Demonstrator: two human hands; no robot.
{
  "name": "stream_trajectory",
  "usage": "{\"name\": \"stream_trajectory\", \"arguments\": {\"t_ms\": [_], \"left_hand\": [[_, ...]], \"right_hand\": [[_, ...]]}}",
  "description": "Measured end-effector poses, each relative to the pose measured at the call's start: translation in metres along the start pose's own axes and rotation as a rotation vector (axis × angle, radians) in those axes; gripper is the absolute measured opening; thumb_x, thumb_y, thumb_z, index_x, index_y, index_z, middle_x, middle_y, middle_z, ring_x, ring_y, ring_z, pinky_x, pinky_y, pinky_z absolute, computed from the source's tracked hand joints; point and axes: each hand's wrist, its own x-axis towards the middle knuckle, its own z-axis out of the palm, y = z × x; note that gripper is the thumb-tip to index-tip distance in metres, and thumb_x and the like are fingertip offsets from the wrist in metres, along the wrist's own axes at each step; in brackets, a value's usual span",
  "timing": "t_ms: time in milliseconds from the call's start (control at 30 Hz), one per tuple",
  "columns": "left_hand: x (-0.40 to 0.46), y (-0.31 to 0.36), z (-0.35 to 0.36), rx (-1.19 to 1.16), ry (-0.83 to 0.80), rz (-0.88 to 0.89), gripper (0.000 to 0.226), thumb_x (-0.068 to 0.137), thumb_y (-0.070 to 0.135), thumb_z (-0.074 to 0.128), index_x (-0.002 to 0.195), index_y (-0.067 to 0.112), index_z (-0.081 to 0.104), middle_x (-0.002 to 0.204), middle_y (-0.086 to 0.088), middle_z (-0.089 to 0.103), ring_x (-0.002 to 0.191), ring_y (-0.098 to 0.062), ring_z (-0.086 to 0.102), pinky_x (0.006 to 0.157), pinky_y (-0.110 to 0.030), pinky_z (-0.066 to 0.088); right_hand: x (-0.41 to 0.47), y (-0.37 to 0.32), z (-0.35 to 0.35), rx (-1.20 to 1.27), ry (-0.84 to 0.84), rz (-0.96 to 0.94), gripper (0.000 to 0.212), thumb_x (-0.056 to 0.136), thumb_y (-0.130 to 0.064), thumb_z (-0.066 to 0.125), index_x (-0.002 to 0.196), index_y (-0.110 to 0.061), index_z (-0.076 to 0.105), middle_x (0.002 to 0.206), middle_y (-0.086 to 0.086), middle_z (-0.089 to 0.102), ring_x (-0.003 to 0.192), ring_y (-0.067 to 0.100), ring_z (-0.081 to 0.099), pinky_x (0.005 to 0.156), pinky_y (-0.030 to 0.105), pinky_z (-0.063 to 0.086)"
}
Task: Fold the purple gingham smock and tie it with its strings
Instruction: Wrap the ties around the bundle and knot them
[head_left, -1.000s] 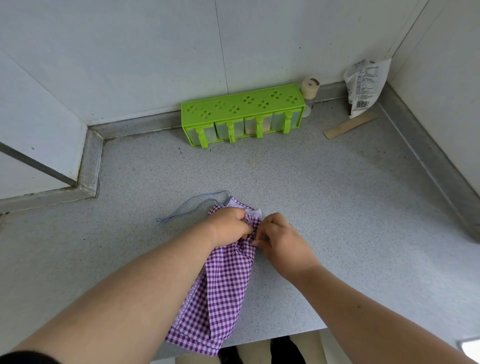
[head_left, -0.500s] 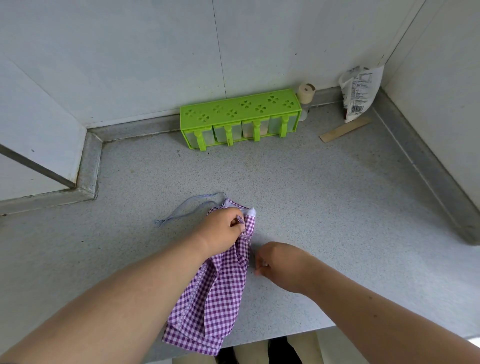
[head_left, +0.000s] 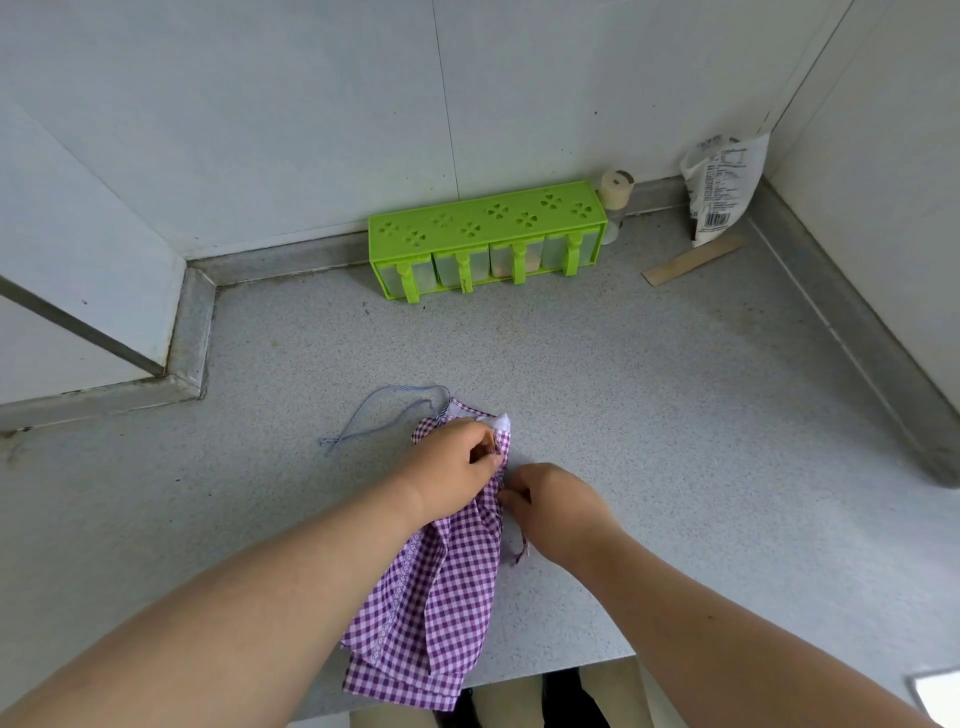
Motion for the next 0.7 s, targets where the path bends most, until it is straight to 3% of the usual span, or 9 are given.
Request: {"name": "stream_trajectory", "arguments": {"t_ms": [100, 267, 433, 533, 633, 700], "left_hand": [[0.001, -0.002, 0.002, -0.002, 0.047, -0.02, 0.017, 0.106, 0.031, 0.058, 0.093, 0.02, 0.059, 0.085, 0.003, 0.064, 0.074, -0.014, 0.06, 0.069, -0.034, 0.049], [0.004, 0.001, 0.004, -0.026, 0.13, -0.043, 0.013, 0.106, 0.028, 0.057, 0.099, 0.017, 0.058, 0.087, 0.002, 0.065, 0.079, -0.019, 0.064, 0.072, -0.036, 0.052], [0.0, 0.0, 0.008, -0.145, 0.02, -0.044, 0.013, 0.107, 0.03, 0.057, 0.103, 0.019, 0.062, 0.099, 0.009, 0.072, 0.093, -0.009, 0.067, 0.084, -0.031, 0.052], [0.0, -0.003, 0.007, -0.273, -0.051, -0.032, 0.009, 0.106, 0.025, 0.06, 0.101, 0.023, 0.067, 0.1, 0.016, 0.077, 0.096, 0.005, 0.068, 0.093, -0.025, 0.049], [0.001, -0.008, 0.001, -0.271, -0.064, -0.035, 0.007, 0.103, 0.026, 0.065, 0.098, 0.028, 0.068, 0.097, 0.016, 0.078, 0.093, 0.005, 0.069, 0.089, -0.022, 0.05], [0.001, -0.009, 0.0, -0.255, -0.061, -0.033, 0.008, 0.102, 0.026, 0.068, 0.095, 0.03, 0.069, 0.094, 0.015, 0.075, 0.088, 0.004, 0.068, 0.082, -0.021, 0.048]], "right_hand": [[-0.003, 0.002, 0.001, 0.016, 0.02, -0.02, 0.019, 0.105, -0.038, 0.05, 0.093, -0.034, 0.064, 0.086, -0.012, 0.065, 0.078, 0.008, 0.061, 0.066, 0.023, 0.045], [-0.009, 0.004, 0.004, -0.019, 0.005, -0.091, 0.02, 0.105, -0.029, 0.053, 0.107, -0.031, 0.073, 0.093, -0.012, 0.07, 0.08, 0.009, 0.063, 0.069, 0.02, 0.042], [-0.012, 0.008, -0.001, -0.037, -0.072, -0.094, 0.02, 0.104, -0.029, 0.052, 0.108, -0.03, 0.072, 0.096, -0.009, 0.071, 0.086, 0.012, 0.064, 0.077, 0.025, 0.045], [-0.014, 0.01, -0.009, 0.187, -0.139, 0.018, 0.022, 0.107, -0.032, 0.049, 0.111, -0.034, 0.07, 0.103, -0.012, 0.069, 0.09, 0.007, 0.061, 0.079, 0.025, 0.044], [-0.012, 0.014, -0.019, 0.62, -0.093, 0.272, 0.028, 0.109, -0.036, 0.048, 0.097, -0.025, 0.071, 0.087, -0.005, 0.065, 0.078, 0.012, 0.056, 0.074, 0.028, 0.043], [-0.009, 0.015, -0.021, 0.741, -0.043, 0.342, 0.033, 0.109, -0.036, 0.05, 0.097, -0.018, 0.075, 0.077, -0.002, 0.061, 0.071, 0.013, 0.052, 0.07, 0.027, 0.042]]}}
